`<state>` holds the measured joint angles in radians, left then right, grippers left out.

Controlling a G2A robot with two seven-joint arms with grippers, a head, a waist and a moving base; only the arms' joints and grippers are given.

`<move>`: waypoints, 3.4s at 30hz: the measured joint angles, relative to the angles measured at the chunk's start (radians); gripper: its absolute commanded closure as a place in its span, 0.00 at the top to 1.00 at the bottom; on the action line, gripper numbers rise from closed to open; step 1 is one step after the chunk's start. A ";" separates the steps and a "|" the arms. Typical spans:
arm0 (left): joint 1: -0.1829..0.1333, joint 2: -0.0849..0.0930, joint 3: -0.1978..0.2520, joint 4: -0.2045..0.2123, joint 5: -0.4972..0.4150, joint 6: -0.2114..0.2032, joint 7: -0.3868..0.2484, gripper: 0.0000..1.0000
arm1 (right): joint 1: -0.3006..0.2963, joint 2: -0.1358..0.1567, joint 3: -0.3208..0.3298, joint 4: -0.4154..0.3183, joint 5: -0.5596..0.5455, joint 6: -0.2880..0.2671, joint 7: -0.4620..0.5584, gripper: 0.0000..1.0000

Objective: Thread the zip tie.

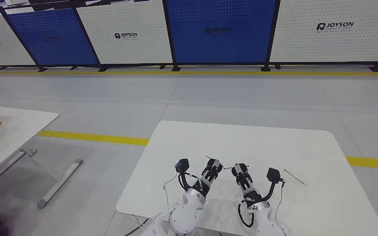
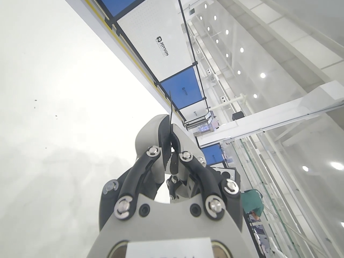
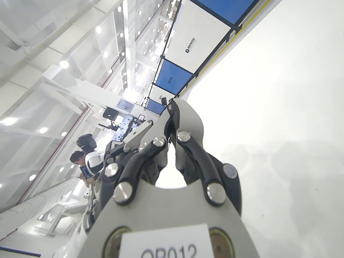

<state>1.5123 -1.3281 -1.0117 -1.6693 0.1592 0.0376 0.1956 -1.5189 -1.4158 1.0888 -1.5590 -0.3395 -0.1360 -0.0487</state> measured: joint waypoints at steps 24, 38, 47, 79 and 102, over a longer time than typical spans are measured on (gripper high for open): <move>0.018 0.001 0.020 0.004 0.111 -0.004 -0.017 0.20 | -0.009 -0.001 0.010 -0.003 0.000 0.012 -0.008 0.00; 0.022 -0.001 0.016 0.004 0.105 -0.013 -0.018 0.00 | -0.011 -0.003 0.009 -0.002 0.000 0.010 -0.009 0.00; 0.024 0.000 0.015 -0.001 0.128 -0.014 -0.034 0.00 | -0.012 -0.001 0.014 -0.005 0.003 0.005 0.023 0.00; -0.002 -0.008 0.012 0.024 0.101 0.049 -0.052 0.00 | -0.020 0.009 0.037 -0.012 0.021 -0.027 0.076 0.16; 0.006 -0.006 0.023 0.030 0.180 0.041 -0.058 0.00 | -0.019 0.010 0.039 -0.017 0.021 -0.010 0.068 0.00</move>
<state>1.5184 -1.3342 -0.9892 -1.6391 0.3396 0.0789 0.1378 -1.5383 -1.4055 1.1275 -1.5755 -0.3182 -0.1463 0.0194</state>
